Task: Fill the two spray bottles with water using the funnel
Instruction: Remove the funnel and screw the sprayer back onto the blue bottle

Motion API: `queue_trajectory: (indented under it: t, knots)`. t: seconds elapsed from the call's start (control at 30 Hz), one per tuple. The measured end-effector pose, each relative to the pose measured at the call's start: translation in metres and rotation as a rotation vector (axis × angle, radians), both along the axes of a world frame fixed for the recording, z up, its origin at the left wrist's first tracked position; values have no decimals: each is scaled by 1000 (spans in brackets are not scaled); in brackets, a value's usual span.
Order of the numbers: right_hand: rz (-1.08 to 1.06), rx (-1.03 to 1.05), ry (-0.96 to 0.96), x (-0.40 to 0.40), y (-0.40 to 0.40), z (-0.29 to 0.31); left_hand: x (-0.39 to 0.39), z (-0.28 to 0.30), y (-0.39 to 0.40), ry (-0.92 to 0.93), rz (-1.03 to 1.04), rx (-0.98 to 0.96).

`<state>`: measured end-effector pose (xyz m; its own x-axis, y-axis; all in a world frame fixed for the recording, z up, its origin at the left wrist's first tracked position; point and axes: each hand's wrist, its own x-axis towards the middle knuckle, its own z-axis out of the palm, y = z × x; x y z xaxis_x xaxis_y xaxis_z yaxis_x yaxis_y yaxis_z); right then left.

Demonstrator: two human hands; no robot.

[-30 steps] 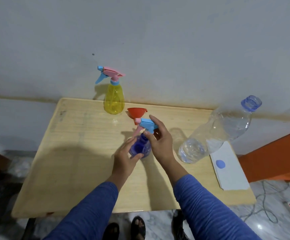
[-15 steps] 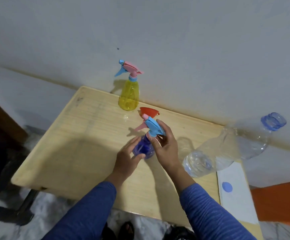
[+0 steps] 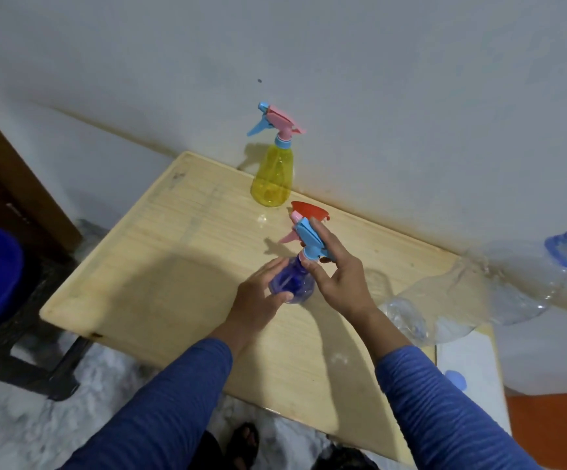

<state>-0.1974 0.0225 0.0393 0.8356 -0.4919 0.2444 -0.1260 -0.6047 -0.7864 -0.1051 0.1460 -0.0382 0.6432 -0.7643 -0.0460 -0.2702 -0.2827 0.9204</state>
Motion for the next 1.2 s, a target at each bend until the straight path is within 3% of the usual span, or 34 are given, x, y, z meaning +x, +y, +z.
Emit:
queue_trajectory:
  t: [0.33, 0.67, 0.87, 1.03, 1.2]
  knots:
    - [-126, 35, -75, 9, 15, -15, -1, 5, 0, 6, -18, 9]
    - [134, 4, 54, -3, -4, -3, -1, 6, 2, 70, -6, -39]
    - [-41, 21, -1, 7, 3, -12, -1, 9, 2, 44, -27, -39]
    - [73, 0, 65, -9, -2, -8, -1, 12, 3, 70, -22, -56]
    - [-13, -110, 19, -2, -1, -9, -1, 7, 3, 44, -32, -69]
